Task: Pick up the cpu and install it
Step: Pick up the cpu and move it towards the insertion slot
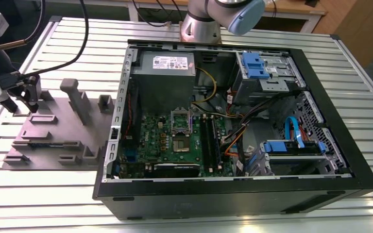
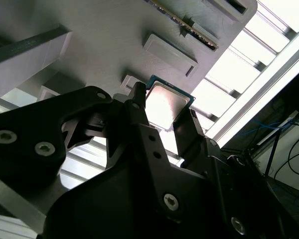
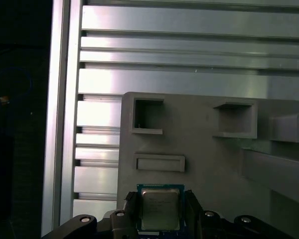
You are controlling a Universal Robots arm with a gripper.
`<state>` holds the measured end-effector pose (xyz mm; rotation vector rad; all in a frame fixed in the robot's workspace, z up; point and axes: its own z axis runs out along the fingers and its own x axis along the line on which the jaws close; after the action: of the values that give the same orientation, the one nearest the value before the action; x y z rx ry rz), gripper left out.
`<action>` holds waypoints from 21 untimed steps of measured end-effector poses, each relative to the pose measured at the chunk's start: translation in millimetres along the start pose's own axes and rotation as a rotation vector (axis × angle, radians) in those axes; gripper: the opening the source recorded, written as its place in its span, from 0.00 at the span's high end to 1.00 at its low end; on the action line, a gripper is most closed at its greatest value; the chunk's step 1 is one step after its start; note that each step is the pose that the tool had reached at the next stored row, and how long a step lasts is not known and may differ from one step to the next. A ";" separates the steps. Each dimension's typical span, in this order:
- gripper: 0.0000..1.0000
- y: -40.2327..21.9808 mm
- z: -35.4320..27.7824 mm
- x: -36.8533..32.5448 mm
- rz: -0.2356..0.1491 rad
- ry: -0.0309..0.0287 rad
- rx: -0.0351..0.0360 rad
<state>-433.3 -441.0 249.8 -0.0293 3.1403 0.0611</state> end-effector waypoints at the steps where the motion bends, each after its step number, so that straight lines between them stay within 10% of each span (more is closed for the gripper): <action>1: 0.53 0.0 0.0 0.0 0.000 -0.0001 -0.0001; 10: 0.53 0.0 -2.3 0.0 0.000 0.0003 0.0002; 21: 0.53 1.0 -24.8 0.0 0.000 -0.0001 0.0000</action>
<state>-433.3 -441.0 274.6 -0.0295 3.1402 0.0612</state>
